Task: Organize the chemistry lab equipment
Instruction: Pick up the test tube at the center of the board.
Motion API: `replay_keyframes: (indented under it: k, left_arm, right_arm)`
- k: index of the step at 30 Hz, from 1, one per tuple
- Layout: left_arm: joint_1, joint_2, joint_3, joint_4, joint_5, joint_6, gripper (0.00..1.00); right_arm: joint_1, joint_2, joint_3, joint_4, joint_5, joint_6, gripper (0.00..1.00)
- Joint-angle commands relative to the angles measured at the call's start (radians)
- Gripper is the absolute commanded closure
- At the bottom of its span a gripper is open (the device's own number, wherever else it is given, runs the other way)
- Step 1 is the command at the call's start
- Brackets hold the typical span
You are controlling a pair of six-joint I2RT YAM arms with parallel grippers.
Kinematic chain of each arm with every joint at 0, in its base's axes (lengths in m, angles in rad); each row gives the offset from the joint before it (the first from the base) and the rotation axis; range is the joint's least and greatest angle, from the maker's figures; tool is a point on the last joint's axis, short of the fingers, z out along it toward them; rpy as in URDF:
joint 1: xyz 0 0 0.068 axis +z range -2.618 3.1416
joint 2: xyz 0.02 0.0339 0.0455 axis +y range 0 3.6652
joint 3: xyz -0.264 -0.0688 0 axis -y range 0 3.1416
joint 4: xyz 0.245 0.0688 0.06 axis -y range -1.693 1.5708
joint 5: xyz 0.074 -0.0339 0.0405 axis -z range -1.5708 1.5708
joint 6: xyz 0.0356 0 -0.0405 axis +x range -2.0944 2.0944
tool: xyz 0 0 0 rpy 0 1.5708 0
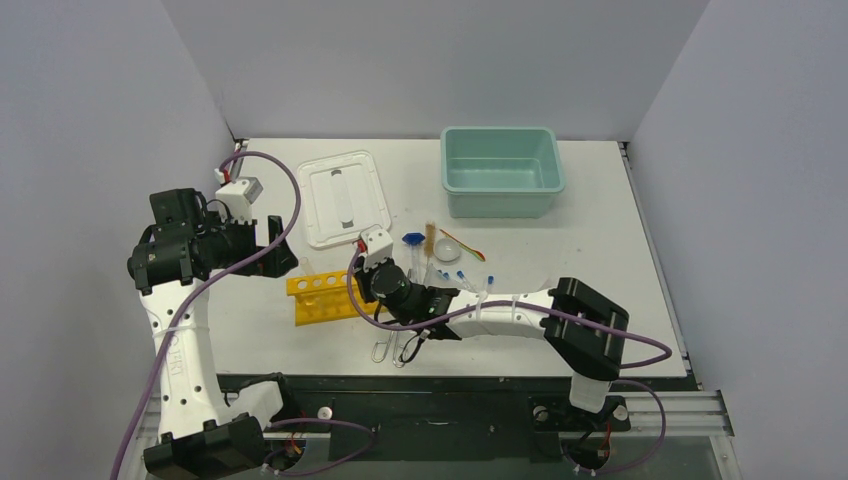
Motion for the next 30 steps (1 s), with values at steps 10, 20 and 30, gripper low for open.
replay_keyframes:
  k: [10,20,30]
  left_arm:
    - [0.013,-0.013,0.009,0.001,0.002,0.026,0.03]
    - [0.014,-0.013,0.005,0.002,-0.002,0.029,0.03]
    - [0.015,-0.012,0.006,0.006,0.002,0.023,0.03]
  right_arm:
    - [-0.004,0.050,0.026,0.043,-0.009,0.022,1.00]
    - [-0.003,0.025,0.013,0.038,0.008,0.014,1.00]
    - [-0.002,-0.033,0.010,0.029,0.007,-0.008,1.00]
